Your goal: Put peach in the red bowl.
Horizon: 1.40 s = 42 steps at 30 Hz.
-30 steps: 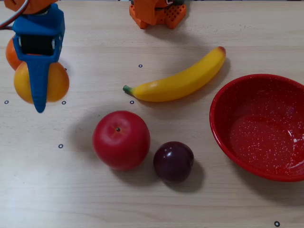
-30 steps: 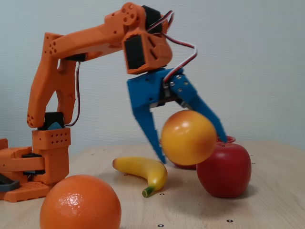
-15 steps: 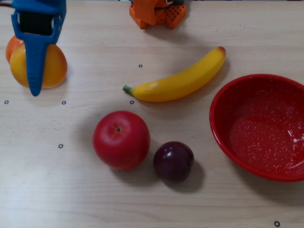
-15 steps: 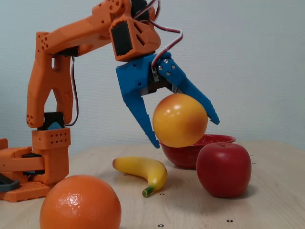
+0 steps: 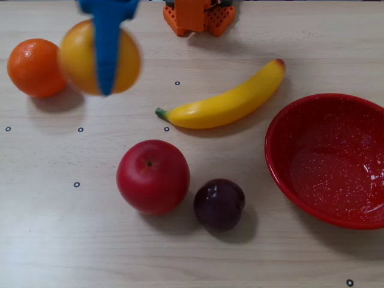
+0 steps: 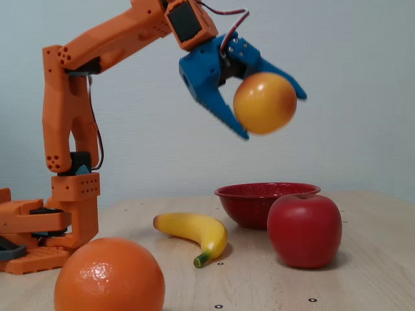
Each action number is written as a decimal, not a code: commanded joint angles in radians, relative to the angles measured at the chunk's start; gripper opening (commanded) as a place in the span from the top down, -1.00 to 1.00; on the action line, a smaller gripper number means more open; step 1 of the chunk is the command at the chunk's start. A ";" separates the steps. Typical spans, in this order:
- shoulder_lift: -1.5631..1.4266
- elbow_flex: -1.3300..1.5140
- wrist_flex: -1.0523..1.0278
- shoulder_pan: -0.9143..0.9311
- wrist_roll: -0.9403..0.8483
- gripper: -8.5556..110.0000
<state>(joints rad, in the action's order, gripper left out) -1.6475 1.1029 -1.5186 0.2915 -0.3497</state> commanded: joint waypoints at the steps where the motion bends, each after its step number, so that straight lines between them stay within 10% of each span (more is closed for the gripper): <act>1: -0.186 -0.011 -0.002 -0.072 0.040 0.86; 42: -0.169 0.199 0.094 -0.808 0.291 0.86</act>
<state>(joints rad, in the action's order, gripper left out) -1.7902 1.3714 -1.4788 -0.5016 -0.0291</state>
